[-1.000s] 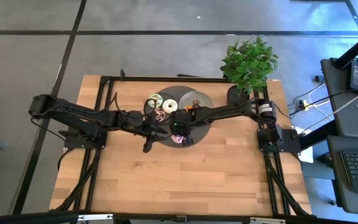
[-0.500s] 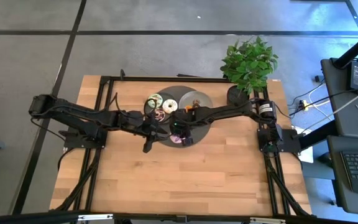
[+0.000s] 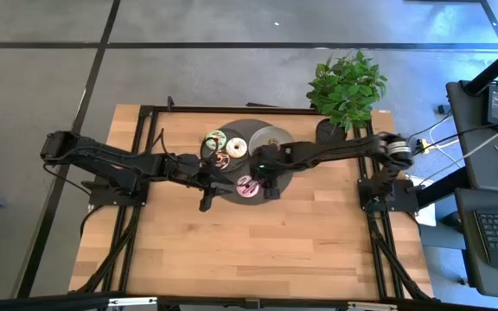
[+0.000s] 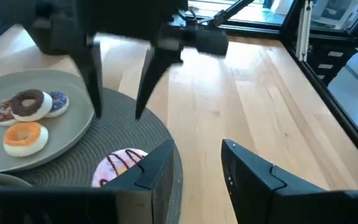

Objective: Pick & Place donuts
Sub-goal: Put the big purple donut on the black plate

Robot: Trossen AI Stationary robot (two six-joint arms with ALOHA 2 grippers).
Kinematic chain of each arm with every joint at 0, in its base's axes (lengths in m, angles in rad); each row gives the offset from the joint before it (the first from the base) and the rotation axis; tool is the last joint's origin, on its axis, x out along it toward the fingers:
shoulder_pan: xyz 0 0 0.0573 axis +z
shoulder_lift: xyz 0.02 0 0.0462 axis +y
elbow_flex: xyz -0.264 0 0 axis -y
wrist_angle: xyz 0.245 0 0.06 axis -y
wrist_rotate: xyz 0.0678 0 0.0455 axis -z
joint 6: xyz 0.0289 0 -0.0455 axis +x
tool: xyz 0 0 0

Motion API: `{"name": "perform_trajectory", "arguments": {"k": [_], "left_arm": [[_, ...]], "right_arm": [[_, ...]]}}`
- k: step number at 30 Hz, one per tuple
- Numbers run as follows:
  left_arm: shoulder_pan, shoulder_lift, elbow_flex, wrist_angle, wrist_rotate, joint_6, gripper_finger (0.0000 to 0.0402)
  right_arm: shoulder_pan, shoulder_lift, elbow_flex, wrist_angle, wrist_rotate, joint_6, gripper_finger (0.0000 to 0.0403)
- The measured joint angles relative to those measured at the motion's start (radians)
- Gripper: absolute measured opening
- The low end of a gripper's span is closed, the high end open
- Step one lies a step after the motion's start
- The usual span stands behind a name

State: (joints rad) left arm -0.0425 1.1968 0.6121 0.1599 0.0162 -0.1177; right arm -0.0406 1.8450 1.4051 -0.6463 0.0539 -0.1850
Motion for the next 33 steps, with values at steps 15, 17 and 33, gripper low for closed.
{"name": "perform_trajectory", "arguments": {"k": [15, 17, 33], "left_arm": [[0.097, 0.324, 0.094, 0.138, -0.040, 0.038, 0.0130], [0.122, 0.389, 0.133, 0.125, -0.024, 0.026, 0.0130], [0.210, 0.588, 0.358, -0.264, 0.028, 0.051, 0.0130]], "right_arm": [[0.048, -0.482, -0.529, 0.411, -0.003, 0.111, 0.0177], [0.048, -0.503, -0.551, 0.429, -0.003, 0.119, 0.0177], [0.049, -0.504, -0.574, 0.447, -0.002, 0.063, 0.0177]]}}
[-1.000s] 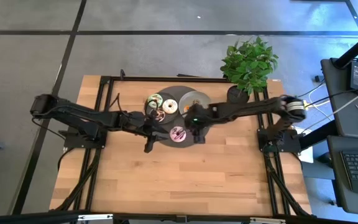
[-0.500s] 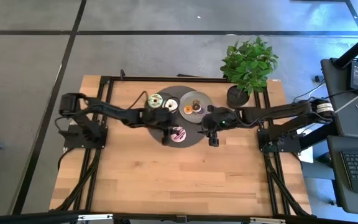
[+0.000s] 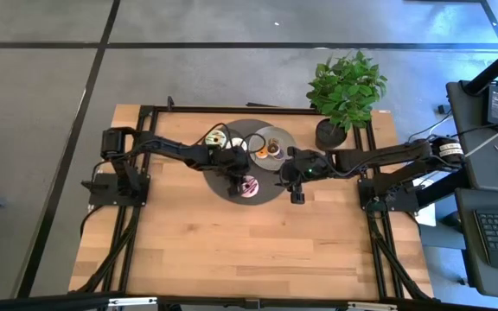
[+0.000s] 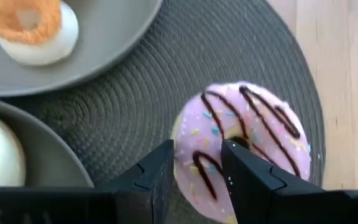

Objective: Pick & Place donuts
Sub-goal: Put the big purple donut on the black plate

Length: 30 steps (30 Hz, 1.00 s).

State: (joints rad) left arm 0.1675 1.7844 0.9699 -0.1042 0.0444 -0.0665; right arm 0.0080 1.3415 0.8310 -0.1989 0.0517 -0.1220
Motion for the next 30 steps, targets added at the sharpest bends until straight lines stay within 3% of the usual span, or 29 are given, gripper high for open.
{"name": "perform_trajectory", "arguments": {"k": [20, 30], "left_arm": [[-0.019, 0.000, 0.000, -0.037, -0.018, -0.024, 0.0127], [-0.043, 0.000, 0.000, -0.037, -0.028, 0.015, 0.0055]], "right_arm": [[0.000, 0.000, 0.000, -0.009, 0.007, -0.020, 0.0177], [0.000, 0.000, 0.000, -0.009, 0.008, -0.021, 0.0177]]}}
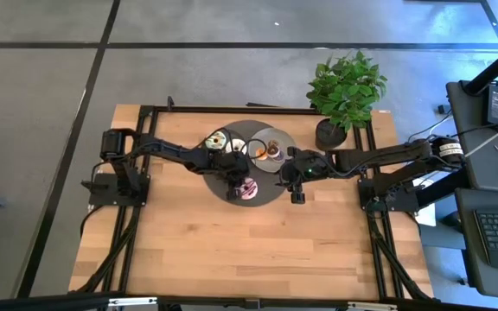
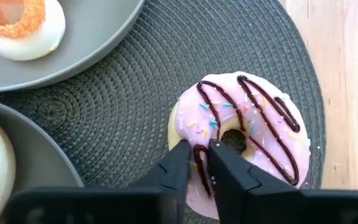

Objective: Pick & Place donuts
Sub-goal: Put the big purple donut on the black plate

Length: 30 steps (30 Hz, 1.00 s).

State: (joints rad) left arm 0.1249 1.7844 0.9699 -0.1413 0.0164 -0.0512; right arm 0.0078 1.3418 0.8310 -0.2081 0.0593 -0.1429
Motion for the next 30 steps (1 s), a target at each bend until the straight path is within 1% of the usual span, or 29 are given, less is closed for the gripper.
{"name": "perform_trajectory", "arguments": {"k": [3, 5, 8, 12, 14, 17, 20, 24, 30], "left_arm": [[0.000, -0.001, 0.000, 0.000, -0.006, 0.018, 0.0021], [0.000, -0.012, 0.000, -0.003, 0.002, 0.007, 0.0011], [0.008, -0.062, 0.000, -0.020, 0.004, -0.029, 0.0010], [0.047, -0.180, 0.000, -0.125, -0.007, -0.040, 0.0009], [0.075, -0.249, 0.000, -0.174, -0.014, -0.040, 0.0009], [0.124, -0.343, 0.000, -0.246, -0.052, -0.040, 0.0009], [0.196, -0.407, 0.000, -0.292, -0.074, -0.044, 0.0009], [0.296, -0.411, -0.007, -0.317, -0.025, -0.103, 0.0009], [0.394, -0.342, -0.057, -0.250, 0.058, -0.122, 0.0009]], "right_arm": [[0.000, 0.000, 0.000, 0.000, 0.000, 0.002, 0.0177], [0.000, 0.000, 0.000, -0.003, 0.000, 0.002, 0.0177], [0.000, 0.000, 0.000, -0.007, 0.000, 0.002, 0.0177], [0.000, 0.000, 0.000, -0.009, 0.000, 0.003, 0.0177], [0.000, 0.000, 0.000, -0.012, 0.000, 0.002, 0.0177], [0.000, 0.000, 0.000, -0.013, 0.000, 0.001, 0.0177], [-0.001, 0.000, 0.000, -0.013, 0.001, 0.000, 0.0177], [-0.008, 0.000, 0.000, -0.013, 0.001, -0.019, 0.0177], [-0.024, 0.000, 0.001, -0.014, 0.001, -0.018, 0.0177]]}}
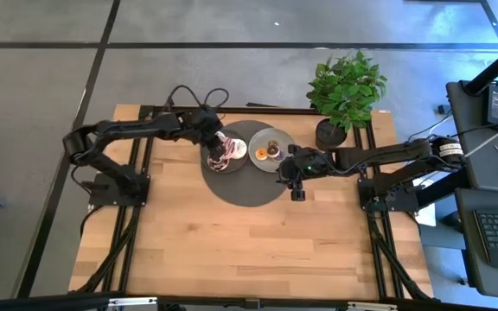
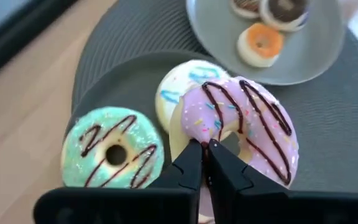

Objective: Pick & Place donuts
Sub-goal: Put the big purple donut on the black plate

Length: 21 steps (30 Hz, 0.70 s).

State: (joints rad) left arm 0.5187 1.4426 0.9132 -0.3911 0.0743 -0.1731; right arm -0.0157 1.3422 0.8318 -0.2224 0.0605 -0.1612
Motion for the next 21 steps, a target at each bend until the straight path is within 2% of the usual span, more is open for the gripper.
{"name": "perform_trajectory", "arguments": {"k": [9, 14, 21], "left_arm": [[0.049, 0.058, -0.023, 0.035, -0.002, -0.008, 0.0008], [0.052, 0.097, -0.023, 0.029, -0.042, -0.020, 0.0010], [0.052, 0.133, -0.023, 0.031, -0.086, -0.027, 0.0033]], "right_arm": [[-0.001, 0.000, 0.000, -0.012, 0.000, 0.001, 0.0177], [-0.001, 0.000, 0.000, -0.012, 0.000, 0.000, 0.0177], [-0.001, 0.000, 0.000, -0.015, -0.001, 0.000, 0.0177]]}}
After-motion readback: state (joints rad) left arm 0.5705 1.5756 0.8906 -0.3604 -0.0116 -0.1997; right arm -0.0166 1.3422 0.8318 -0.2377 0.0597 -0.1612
